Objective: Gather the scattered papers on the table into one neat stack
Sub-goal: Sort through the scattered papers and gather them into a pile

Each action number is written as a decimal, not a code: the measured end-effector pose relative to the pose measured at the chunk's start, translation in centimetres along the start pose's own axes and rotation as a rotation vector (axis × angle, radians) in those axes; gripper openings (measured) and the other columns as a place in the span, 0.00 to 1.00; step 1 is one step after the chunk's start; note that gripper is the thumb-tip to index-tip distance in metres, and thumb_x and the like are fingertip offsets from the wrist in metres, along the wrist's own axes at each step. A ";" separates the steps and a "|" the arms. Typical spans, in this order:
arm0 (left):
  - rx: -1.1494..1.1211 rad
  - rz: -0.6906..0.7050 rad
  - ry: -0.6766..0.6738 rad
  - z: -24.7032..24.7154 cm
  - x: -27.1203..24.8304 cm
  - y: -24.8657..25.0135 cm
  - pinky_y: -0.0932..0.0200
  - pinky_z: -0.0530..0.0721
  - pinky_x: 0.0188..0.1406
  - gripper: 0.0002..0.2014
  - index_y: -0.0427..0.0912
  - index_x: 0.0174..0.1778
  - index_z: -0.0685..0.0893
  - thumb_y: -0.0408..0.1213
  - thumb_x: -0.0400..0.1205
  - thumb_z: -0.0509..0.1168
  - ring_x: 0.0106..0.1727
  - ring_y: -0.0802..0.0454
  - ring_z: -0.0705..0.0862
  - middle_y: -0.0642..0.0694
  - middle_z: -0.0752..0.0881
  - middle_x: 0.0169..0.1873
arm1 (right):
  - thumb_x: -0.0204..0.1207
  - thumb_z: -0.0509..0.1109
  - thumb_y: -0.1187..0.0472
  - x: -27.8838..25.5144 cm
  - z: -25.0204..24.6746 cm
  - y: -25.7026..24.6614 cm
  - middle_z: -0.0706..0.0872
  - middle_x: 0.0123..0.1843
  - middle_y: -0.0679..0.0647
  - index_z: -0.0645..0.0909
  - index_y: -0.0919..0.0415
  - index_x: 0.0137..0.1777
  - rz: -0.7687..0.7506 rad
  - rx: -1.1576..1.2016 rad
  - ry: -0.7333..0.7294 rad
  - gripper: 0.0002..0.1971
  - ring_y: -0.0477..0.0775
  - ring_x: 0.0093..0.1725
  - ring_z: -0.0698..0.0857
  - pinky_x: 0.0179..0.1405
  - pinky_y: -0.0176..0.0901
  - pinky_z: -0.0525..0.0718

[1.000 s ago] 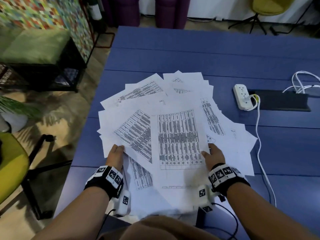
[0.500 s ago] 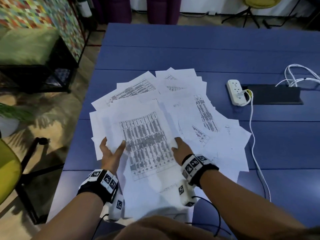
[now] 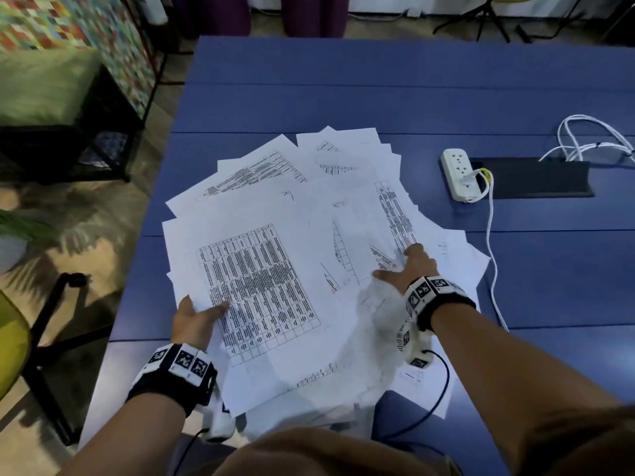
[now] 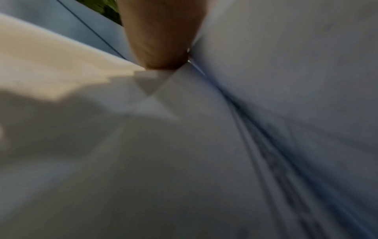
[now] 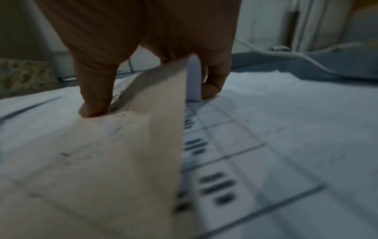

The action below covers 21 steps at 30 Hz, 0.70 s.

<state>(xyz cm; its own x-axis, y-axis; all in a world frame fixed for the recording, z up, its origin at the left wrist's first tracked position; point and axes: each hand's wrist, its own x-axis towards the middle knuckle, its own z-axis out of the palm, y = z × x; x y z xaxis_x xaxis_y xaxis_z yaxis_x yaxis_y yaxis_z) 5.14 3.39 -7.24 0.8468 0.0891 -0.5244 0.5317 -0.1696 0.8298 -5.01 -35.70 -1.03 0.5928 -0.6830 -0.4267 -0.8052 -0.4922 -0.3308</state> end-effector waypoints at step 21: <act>-0.100 0.108 -0.110 -0.2 -1.5 0.5 0.40 0.76 0.71 0.33 0.36 0.74 0.70 0.20 0.73 0.74 0.67 0.39 0.81 0.36 0.82 0.67 | 0.70 0.77 0.62 -1.3 -5.8 -4.6 0.89 0.50 0.63 0.85 0.64 0.54 -0.114 0.251 0.216 0.14 0.60 0.49 0.86 0.45 0.42 0.79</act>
<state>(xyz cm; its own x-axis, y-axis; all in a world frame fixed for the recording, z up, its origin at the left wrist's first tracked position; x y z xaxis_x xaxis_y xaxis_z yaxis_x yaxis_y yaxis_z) 4.10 3.39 -5.99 0.8954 -0.0332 -0.4440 0.4409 -0.0731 0.8946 -2.11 -35.70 5.95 0.6404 -0.7426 -0.1959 -0.6887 -0.4425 -0.5743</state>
